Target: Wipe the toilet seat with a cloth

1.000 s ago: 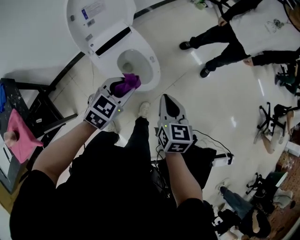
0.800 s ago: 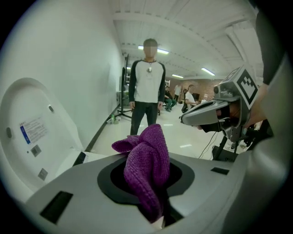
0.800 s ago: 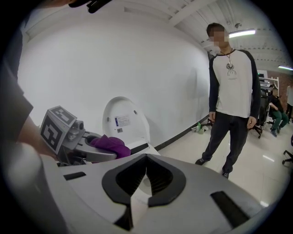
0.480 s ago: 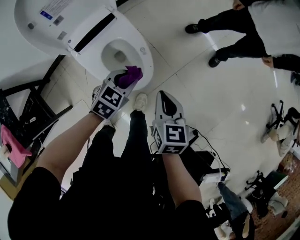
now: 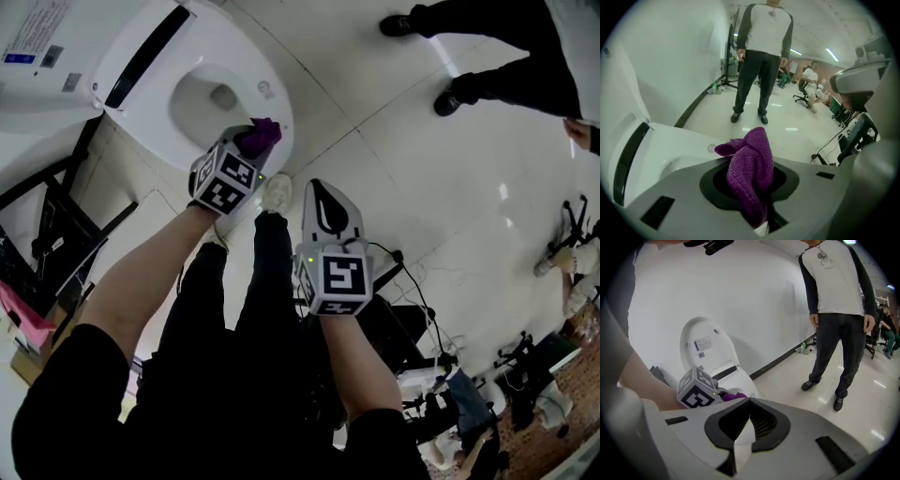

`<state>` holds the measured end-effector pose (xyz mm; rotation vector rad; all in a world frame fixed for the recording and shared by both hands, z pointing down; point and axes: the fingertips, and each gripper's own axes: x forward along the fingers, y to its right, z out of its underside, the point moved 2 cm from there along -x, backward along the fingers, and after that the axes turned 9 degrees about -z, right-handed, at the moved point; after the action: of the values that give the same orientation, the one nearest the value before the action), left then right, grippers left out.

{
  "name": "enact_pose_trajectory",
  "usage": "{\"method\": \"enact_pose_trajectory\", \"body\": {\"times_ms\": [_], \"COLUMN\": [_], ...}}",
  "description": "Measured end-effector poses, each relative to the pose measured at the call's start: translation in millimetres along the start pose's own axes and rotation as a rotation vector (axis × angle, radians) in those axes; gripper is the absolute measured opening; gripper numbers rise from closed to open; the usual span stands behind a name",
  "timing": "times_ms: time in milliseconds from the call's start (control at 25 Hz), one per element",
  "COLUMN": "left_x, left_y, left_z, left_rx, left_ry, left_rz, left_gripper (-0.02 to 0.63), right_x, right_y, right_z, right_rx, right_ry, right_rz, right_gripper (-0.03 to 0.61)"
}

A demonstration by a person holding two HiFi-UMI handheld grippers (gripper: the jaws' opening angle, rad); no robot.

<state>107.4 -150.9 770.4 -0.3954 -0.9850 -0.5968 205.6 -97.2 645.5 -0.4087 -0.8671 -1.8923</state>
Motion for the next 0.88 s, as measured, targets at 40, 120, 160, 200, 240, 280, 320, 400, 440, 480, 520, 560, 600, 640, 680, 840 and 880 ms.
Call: {"method": "enact_pose_trajectory", "body": {"times_ms": [40,120,160,200,240,280,320,400,440,480,520,560,600,640,680,840,880], "left_x": [10,27,36,43,50,56,61,71,75,80,83,86,88,89,90,93,94], "left_y": [0,-2,-2,-3,-2,-2,-1,0,1,1,1,1,2,2,2,5,7], "left_z": [4,10,13,16,19,22,24,28,30,31,32,32,32,31,31,28,26], "left_rx": [-0.002,0.001,0.005,0.008,0.011,0.011,0.012,0.013,0.015,0.019,0.023,0.027,0.031,0.035,0.035,0.024,0.03], "left_ry": [-0.014,-0.041,-0.054,-0.067,-0.077,-0.085,-0.091,-0.101,-0.108,-0.114,-0.118,-0.119,-0.119,-0.118,-0.119,-0.129,-0.13], "left_rz": [0.001,0.0,-0.001,0.0,0.003,0.008,0.013,0.018,0.02,0.021,0.022,0.022,0.024,0.027,0.032,0.072,0.081], "left_gripper": [0.095,0.095,0.095,0.095,0.095,0.095,0.095,0.095,0.095,0.095,0.095,0.095,0.095,0.095,0.094,0.092,0.094], "right_x": [4,11,14,17,19,22,25,31,34,37,39,41,43,45,46,45,45], "right_y": [4,10,14,18,22,26,29,36,40,44,47,49,50,51,53,57,57], "right_z": [3,5,6,8,10,12,13,13,15,17,19,20,20,20,21,22,23], "right_rx": [0.01,0.024,0.028,0.03,0.032,0.035,0.037,0.041,0.04,0.04,0.043,0.049,0.055,0.06,0.063,0.068,0.07], "right_ry": [-0.004,-0.01,-0.012,-0.016,-0.021,-0.023,-0.023,-0.02,-0.017,-0.018,-0.025,-0.032,-0.038,-0.042,-0.045,-0.033,-0.033], "right_rz": [-0.002,-0.009,-0.011,-0.009,-0.005,-0.002,-0.003,-0.009,-0.009,-0.006,-0.002,-0.001,-0.004,-0.007,-0.007,0.0,0.0], "right_gripper": [0.017,0.017,0.017,0.017,0.017,0.017,0.017,0.017,0.017,0.017,0.017,0.017,0.017,0.017,0.017,0.017,0.017]}}
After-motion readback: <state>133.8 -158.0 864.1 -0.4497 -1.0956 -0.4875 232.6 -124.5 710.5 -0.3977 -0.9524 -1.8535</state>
